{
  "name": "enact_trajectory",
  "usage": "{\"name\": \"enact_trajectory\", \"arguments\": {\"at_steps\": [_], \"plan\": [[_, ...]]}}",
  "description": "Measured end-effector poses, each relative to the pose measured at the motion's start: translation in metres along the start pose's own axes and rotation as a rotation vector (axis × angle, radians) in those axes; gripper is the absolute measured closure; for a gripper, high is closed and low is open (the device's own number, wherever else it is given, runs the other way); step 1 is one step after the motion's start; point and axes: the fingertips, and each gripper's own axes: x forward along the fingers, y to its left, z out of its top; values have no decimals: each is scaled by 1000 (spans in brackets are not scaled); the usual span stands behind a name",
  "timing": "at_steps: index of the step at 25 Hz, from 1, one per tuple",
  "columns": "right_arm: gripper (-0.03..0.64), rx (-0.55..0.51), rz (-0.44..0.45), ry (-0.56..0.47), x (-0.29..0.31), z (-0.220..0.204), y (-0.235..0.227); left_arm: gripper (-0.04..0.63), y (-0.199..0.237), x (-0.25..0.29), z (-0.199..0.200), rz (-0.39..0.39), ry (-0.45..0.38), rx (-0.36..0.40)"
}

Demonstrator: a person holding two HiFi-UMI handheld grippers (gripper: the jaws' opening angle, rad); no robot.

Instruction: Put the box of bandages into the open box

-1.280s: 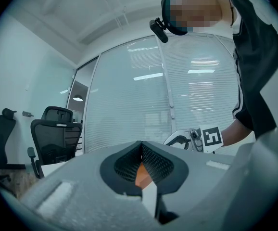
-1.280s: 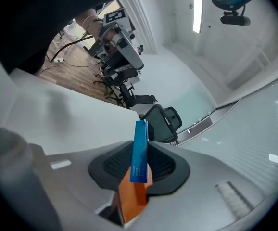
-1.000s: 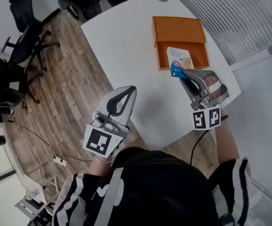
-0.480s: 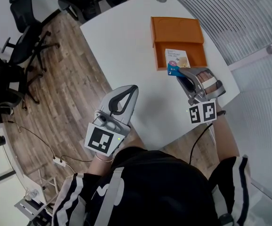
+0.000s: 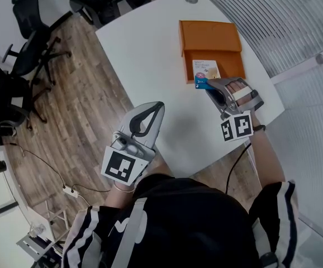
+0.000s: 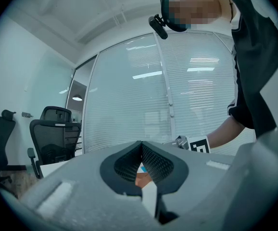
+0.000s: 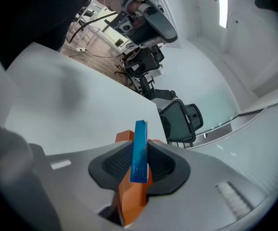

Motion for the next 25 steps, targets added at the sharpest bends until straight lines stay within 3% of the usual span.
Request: {"name": "enact_trajectory", "arguments": {"at_steps": [25], "plan": [[534, 3, 93, -22, 41, -7, 15, 595, 17, -8, -12, 40, 25, -16]]}}
